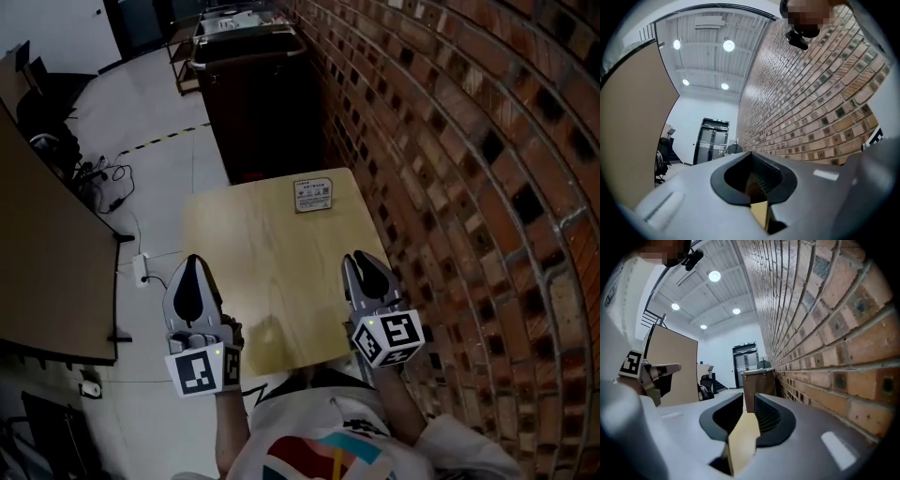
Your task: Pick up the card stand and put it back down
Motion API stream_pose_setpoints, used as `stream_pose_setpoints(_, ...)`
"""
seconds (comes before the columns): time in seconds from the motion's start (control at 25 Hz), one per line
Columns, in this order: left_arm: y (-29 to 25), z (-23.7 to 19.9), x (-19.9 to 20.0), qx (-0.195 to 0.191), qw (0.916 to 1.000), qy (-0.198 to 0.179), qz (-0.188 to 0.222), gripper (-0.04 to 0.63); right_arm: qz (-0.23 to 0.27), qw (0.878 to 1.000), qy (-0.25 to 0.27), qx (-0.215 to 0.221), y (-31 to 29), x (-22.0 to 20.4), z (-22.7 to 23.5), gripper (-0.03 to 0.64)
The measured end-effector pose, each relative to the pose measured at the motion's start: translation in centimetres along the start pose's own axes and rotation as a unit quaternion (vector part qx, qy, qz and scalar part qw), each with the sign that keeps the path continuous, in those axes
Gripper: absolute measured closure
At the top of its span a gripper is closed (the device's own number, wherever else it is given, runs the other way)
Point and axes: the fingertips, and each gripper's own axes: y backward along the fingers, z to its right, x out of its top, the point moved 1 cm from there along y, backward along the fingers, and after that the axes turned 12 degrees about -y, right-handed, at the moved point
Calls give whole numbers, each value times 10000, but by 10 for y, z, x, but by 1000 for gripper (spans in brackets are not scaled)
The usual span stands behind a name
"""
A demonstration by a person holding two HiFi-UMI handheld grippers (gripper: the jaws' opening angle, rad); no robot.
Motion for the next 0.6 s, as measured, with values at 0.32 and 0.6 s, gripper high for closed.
stream_pose_setpoints(0.32,-21,9,-33,-43,9989,-44,-474,601,-233,9993,279,-74,-157,10,40,263)
stream_pose_setpoints(0.6,-33,-2,-68,42,9952,-109,-973,601,-1474,9826,352,-1073,-278,-70,108,41)
